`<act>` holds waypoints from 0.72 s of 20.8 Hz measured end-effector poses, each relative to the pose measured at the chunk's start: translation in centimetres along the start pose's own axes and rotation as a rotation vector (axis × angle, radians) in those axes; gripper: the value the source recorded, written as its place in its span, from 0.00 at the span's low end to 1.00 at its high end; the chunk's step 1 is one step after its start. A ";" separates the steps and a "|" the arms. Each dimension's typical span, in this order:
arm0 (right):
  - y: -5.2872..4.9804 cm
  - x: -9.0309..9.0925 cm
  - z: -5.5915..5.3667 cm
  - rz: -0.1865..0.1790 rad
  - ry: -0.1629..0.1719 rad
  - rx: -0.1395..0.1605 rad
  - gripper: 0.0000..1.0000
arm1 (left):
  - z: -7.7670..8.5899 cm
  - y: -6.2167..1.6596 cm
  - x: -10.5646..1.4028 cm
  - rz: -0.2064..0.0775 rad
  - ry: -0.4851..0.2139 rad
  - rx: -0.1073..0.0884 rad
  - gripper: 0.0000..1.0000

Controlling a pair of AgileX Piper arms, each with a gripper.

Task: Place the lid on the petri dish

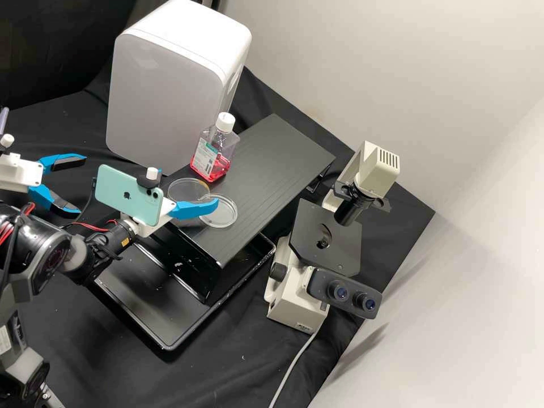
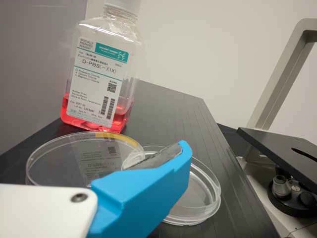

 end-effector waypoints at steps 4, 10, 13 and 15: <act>0.1 0.0 0.2 0.005 -0.009 0.001 1.00 | 0.0 0.00 0.0 0.000 0.000 0.000 1.00; 0.6 0.8 1.0 0.029 -0.040 0.022 1.00 | 0.0 0.00 0.0 0.000 0.000 0.000 1.00; 0.5 0.9 1.1 0.024 -0.044 0.029 1.00 | 0.0 0.00 0.0 0.000 0.000 0.000 1.00; 0.5 0.9 1.0 0.025 -0.044 0.029 1.00 | 0.0 0.00 0.0 0.000 0.000 0.000 1.00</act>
